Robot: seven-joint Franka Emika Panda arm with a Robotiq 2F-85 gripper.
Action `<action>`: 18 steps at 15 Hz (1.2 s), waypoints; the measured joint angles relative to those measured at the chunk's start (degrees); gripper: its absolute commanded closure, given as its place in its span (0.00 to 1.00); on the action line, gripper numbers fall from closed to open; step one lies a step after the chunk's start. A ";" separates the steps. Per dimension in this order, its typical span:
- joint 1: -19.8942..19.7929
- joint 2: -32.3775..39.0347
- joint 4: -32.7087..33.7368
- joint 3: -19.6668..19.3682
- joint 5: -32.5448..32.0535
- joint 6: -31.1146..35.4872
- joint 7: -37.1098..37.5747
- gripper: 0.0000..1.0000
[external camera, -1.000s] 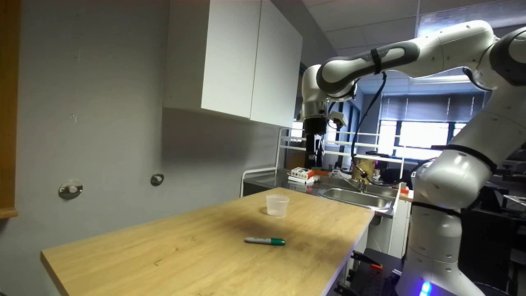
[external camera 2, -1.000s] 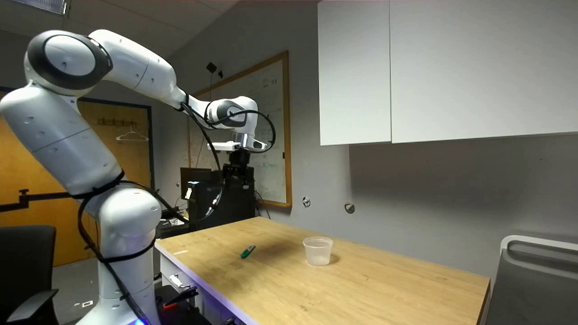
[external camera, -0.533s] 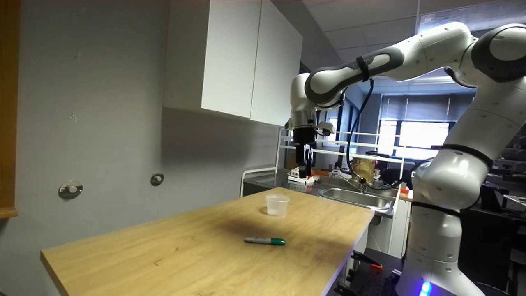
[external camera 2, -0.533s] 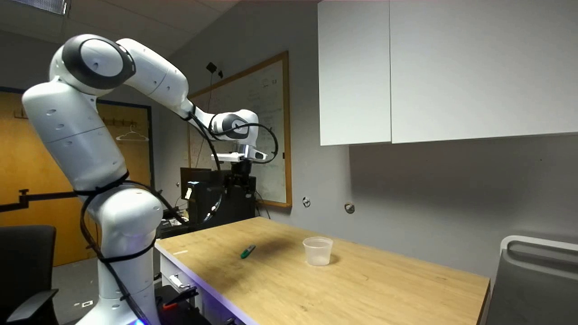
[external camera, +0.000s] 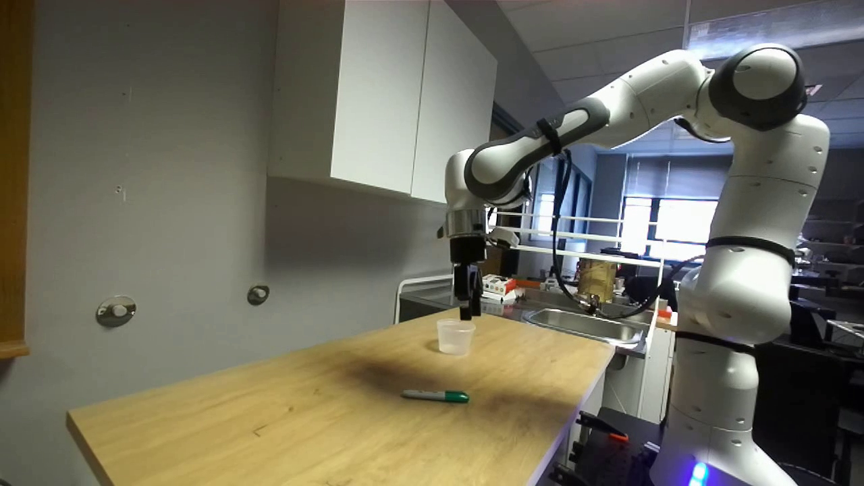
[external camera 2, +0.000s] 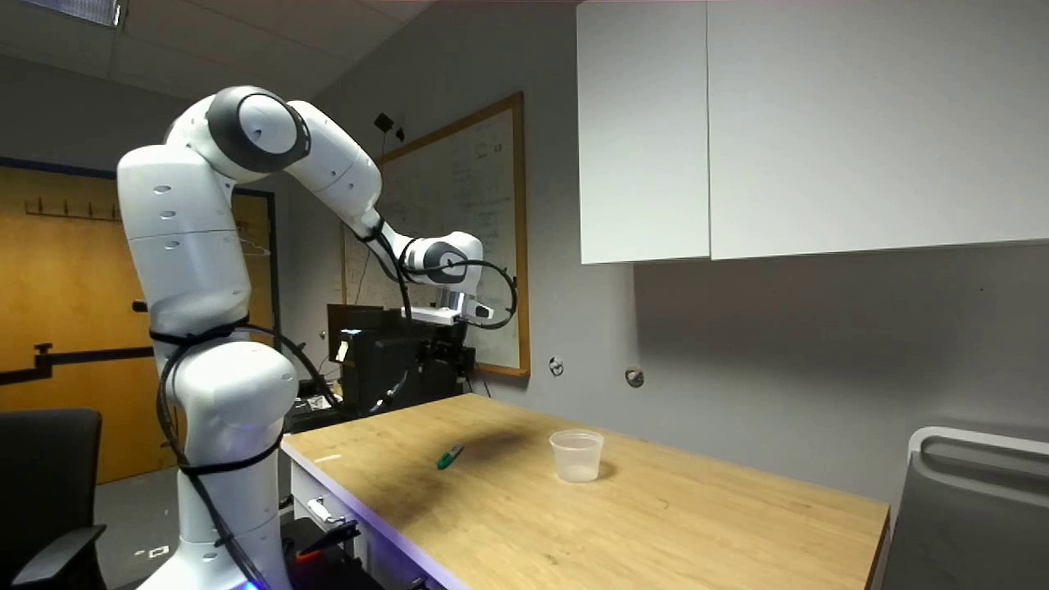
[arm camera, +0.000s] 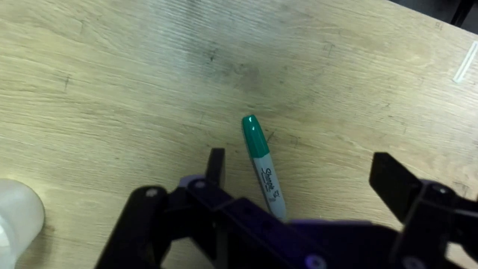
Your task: Put the marker in the bowl
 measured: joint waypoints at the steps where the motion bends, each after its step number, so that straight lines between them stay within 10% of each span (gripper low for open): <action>1: 0.09 1.96 0.91 0.17 0.17 0.84 -0.29 0.00; 16: -0.13 25.47 6.85 2.16 -0.44 6.02 -8.49 0.00; 17: -0.12 26.27 7.07 2.45 -0.45 6.04 -8.71 0.25; 18: -0.11 26.95 7.25 2.71 -0.53 6.05 -8.80 0.25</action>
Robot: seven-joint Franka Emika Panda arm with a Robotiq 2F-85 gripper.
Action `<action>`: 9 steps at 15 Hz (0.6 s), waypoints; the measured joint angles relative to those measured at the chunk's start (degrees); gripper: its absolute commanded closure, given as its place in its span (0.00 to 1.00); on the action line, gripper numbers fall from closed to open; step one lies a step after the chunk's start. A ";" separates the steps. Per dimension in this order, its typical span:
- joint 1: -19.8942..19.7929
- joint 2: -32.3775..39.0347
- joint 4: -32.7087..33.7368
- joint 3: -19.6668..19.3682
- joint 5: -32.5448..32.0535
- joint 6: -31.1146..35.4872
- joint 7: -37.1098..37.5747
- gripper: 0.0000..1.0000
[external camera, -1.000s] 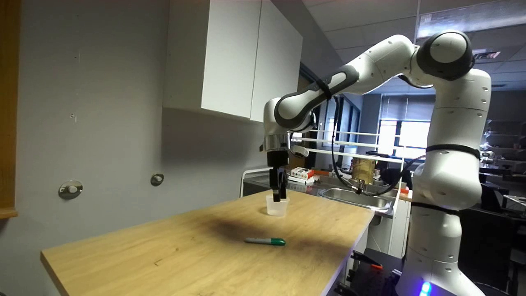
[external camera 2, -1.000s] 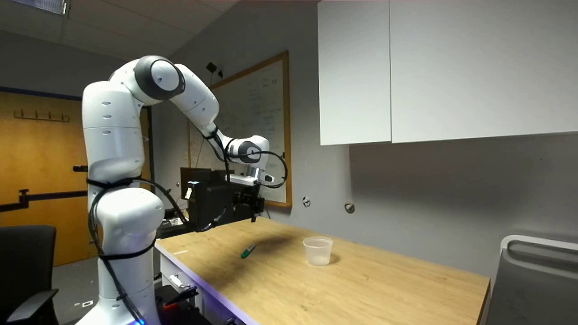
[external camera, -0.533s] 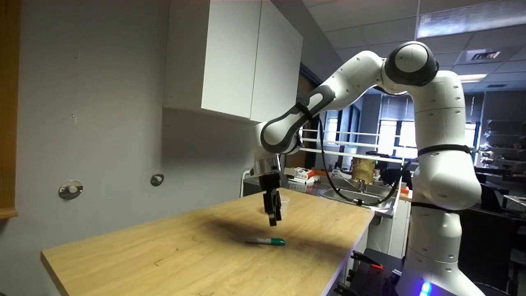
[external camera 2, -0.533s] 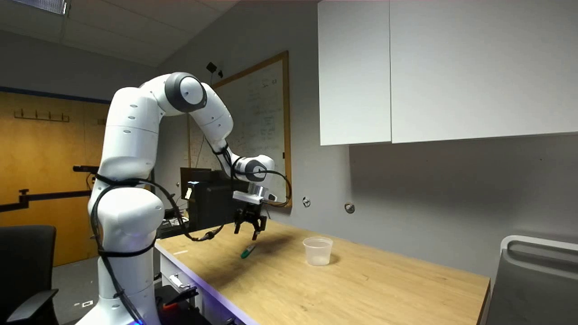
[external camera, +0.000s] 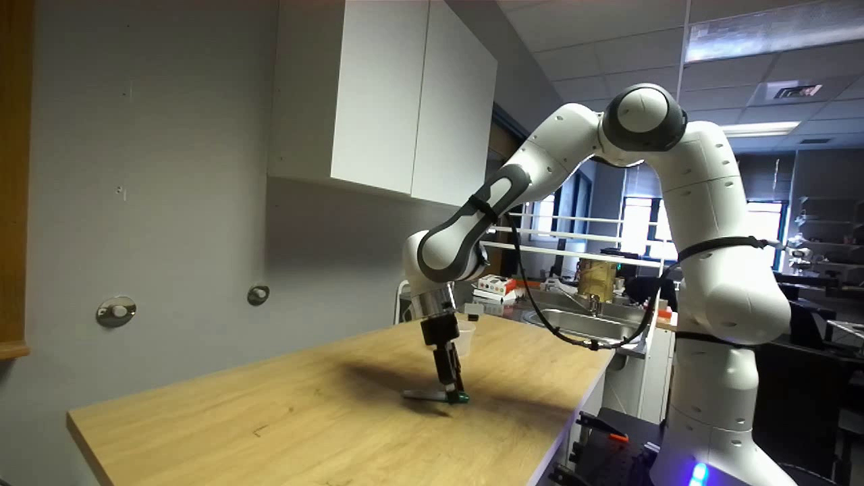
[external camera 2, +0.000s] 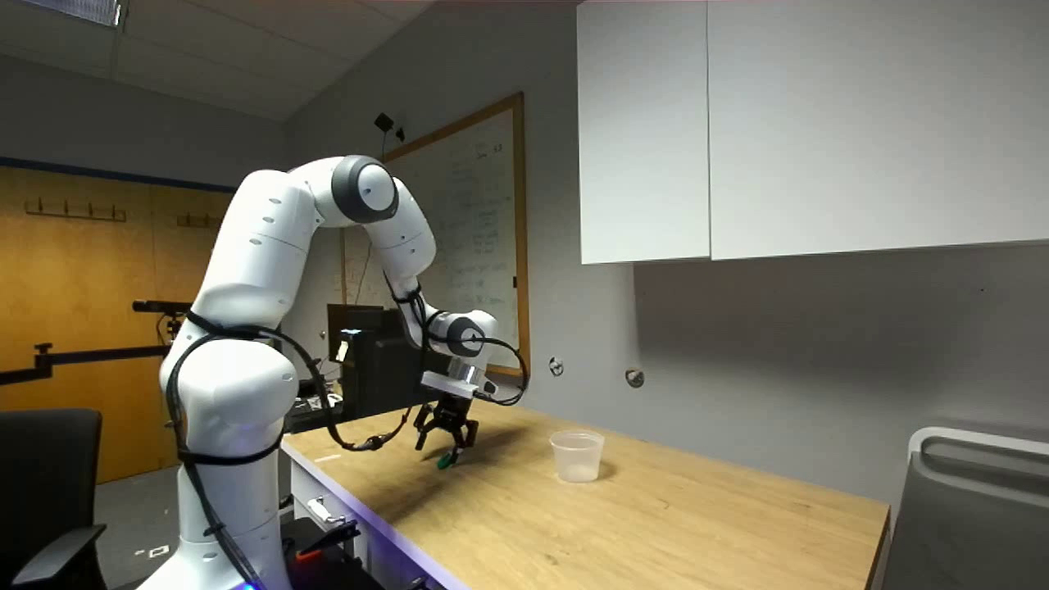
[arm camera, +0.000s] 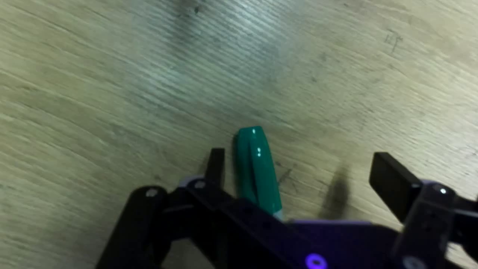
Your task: Put the marker in the bowl
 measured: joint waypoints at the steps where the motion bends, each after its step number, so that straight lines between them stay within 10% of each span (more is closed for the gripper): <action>1: 0.01 0.57 0.18 0.23 -0.24 0.06 0.00 0.31; 9: -0.02 -0.19 1.15 0.42 -4.48 -0.88 0.05 0.95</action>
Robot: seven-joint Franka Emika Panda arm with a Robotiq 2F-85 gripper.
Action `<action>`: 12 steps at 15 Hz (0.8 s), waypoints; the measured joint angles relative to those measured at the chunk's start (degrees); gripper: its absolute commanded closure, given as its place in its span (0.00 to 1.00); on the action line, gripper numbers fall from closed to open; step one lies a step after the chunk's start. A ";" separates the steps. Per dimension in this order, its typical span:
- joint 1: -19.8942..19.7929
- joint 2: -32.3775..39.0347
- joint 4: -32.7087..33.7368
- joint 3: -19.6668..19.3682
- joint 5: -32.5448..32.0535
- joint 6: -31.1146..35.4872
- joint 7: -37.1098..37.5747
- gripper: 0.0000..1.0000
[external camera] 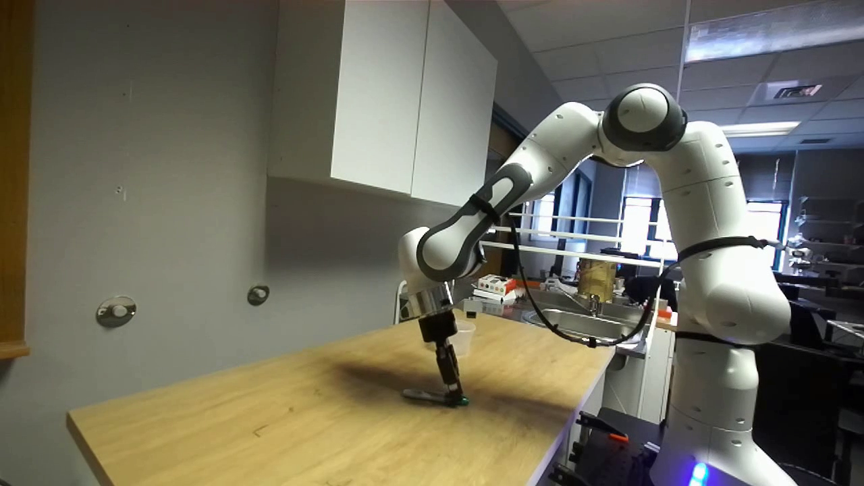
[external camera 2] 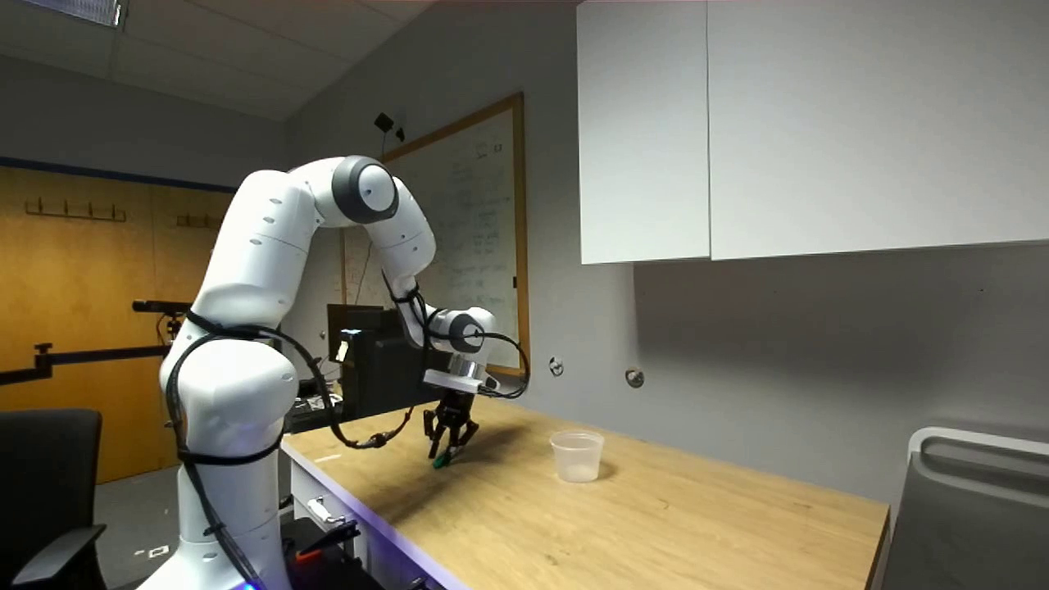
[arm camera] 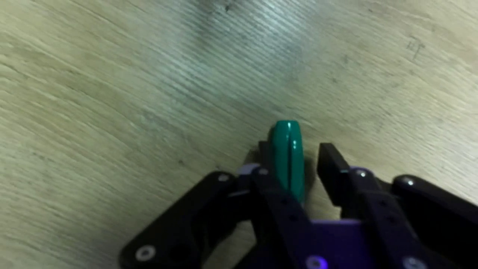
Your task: Put the marker in the bowl
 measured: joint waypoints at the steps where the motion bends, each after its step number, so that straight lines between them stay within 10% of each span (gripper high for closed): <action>1: 0.04 -0.61 0.00 0.09 -0.10 -0.26 0.02 0.96; 5: -0.06 -4.54 -0.01 0.14 -0.18 -2.16 0.36 0.97; 12: -1.69 -13.85 0.45 -0.49 0.18 -6.30 0.41 0.45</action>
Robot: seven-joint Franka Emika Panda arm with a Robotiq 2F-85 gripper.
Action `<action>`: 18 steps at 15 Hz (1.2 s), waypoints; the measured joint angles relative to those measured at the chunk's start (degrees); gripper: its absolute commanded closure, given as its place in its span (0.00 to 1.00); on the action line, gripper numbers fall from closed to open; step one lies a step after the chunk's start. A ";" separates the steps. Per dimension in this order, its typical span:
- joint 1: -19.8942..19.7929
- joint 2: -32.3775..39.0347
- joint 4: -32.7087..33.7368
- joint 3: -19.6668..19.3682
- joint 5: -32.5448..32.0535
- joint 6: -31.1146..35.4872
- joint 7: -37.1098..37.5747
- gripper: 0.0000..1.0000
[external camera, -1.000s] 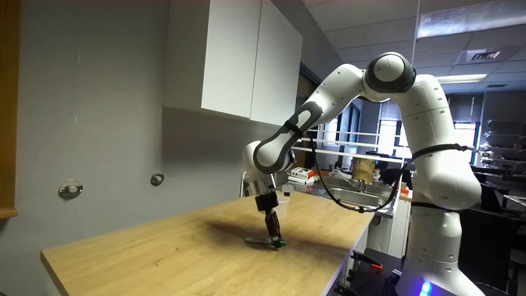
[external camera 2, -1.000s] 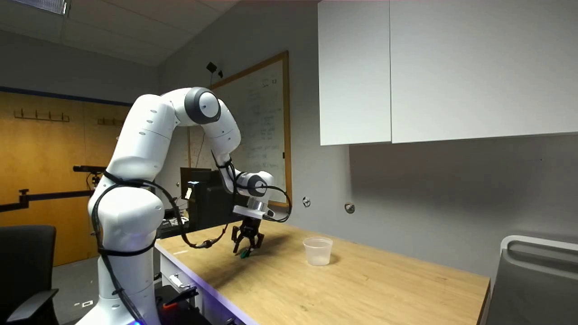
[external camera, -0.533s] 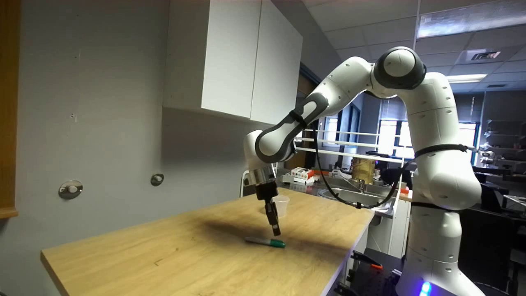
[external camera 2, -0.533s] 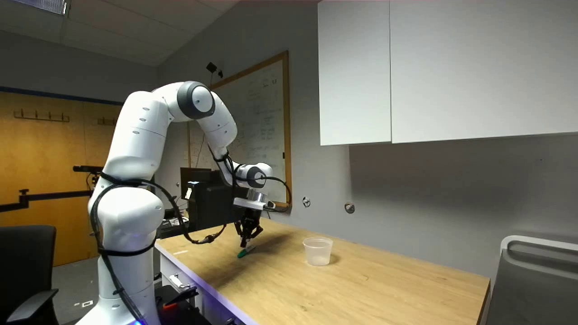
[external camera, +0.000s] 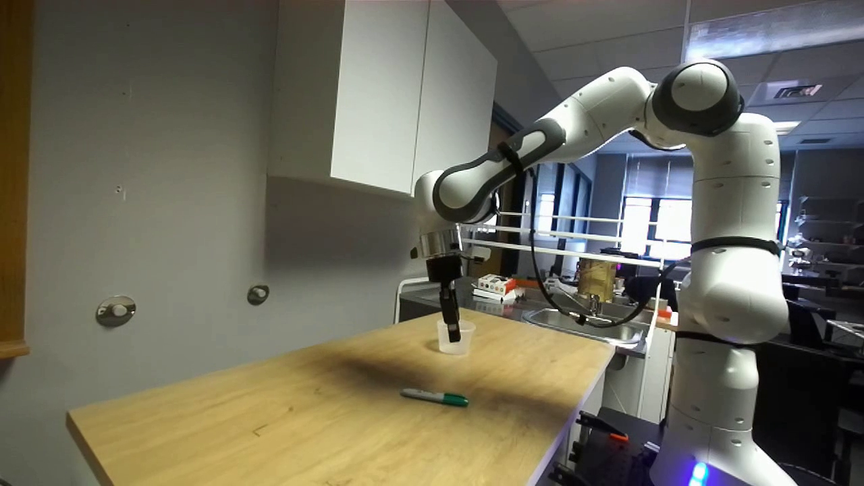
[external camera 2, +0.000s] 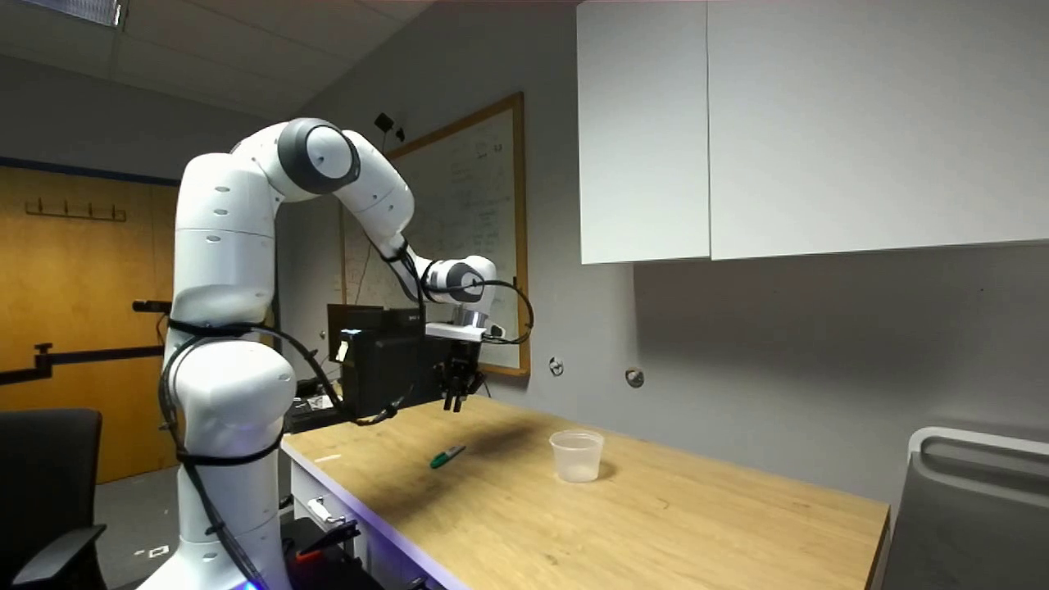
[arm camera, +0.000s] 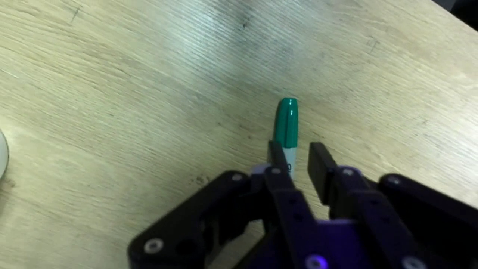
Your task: Put the marker in the bowl
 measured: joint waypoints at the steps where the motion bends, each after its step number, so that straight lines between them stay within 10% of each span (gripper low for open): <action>1: -0.16 0.13 0.20 -0.12 0.23 -0.23 0.00 0.36; 6: 0.10 3.90 0.50 0.08 0.99 -0.52 -0.02 0.00; 18: 0.54 14.39 3.18 1.55 1.12 -0.58 -0.03 0.00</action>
